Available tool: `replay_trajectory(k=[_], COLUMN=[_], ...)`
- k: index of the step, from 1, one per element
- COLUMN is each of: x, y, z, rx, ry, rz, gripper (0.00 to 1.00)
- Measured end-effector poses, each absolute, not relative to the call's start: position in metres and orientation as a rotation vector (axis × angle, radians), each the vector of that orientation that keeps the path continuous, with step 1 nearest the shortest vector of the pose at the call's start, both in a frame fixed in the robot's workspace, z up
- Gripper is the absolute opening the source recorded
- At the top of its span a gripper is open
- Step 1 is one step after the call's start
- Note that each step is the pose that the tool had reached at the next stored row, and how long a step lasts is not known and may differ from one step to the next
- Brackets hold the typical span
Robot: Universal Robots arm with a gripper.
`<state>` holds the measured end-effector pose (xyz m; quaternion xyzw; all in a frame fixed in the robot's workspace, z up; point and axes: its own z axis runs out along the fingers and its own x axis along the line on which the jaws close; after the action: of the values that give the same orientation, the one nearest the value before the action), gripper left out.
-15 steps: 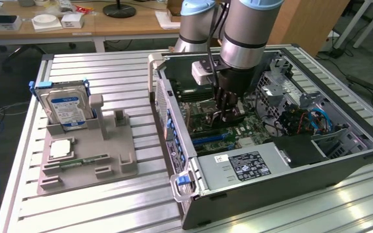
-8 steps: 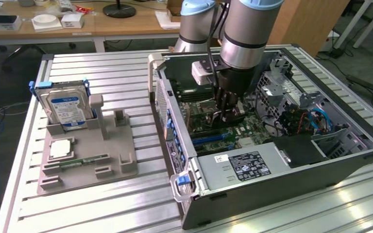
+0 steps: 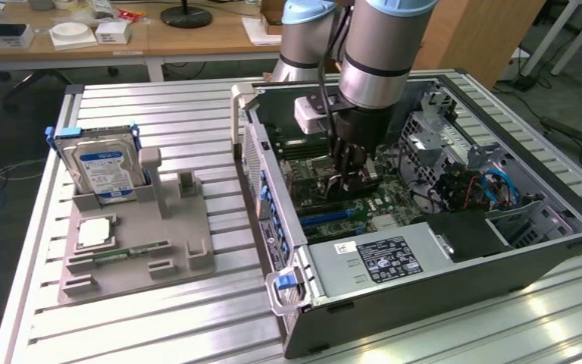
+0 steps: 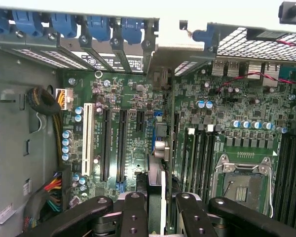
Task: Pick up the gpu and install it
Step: 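Insert the gpu into the slot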
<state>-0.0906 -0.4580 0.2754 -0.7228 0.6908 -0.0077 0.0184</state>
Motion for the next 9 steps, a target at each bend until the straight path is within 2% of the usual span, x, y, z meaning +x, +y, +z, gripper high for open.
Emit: replay_trajectory(k=[9], x=[-0.0955], y=[-0.458], z=[0.2697], rx=[-2.244], ry=[2.145], rz=[-0.024], gripper=[0.27])
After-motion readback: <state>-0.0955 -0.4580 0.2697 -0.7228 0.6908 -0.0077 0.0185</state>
